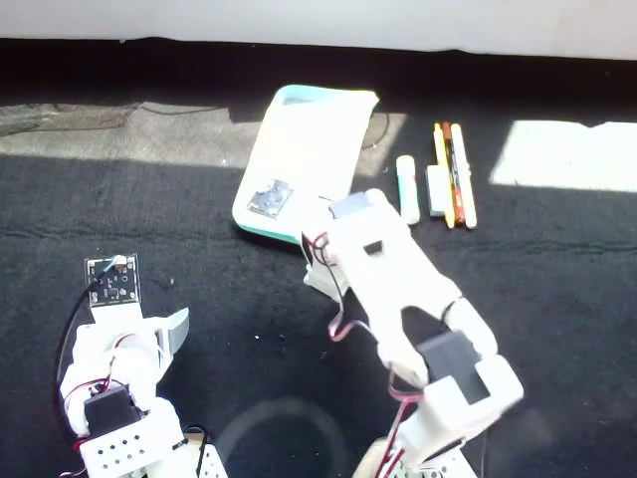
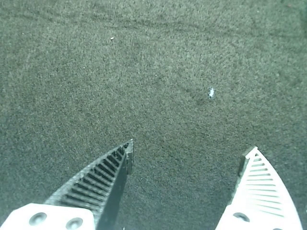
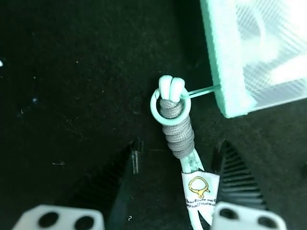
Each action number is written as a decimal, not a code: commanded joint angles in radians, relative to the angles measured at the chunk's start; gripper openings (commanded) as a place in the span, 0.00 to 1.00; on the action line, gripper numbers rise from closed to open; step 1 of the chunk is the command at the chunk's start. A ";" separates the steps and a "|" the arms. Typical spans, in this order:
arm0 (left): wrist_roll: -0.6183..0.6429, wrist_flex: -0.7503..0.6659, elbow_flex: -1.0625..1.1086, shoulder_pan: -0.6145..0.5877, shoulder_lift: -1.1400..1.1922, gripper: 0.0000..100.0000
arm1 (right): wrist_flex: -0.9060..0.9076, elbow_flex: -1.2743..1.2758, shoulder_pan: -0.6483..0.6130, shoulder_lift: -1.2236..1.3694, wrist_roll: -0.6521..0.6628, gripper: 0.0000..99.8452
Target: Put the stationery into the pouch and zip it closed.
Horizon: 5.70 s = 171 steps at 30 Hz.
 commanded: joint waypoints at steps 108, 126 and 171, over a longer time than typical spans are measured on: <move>0.006 0.006 0.016 -0.002 -0.002 0.35 | 0.102 0.177 0.018 -0.071 -0.029 0.25; 0.005 0.006 0.016 -0.002 -0.002 0.35 | 0.002 0.177 -0.094 -0.071 -0.031 0.25; 0.000 0.005 -0.254 -0.002 0.015 0.35 | 0.217 -0.441 0.120 -0.665 0.084 0.01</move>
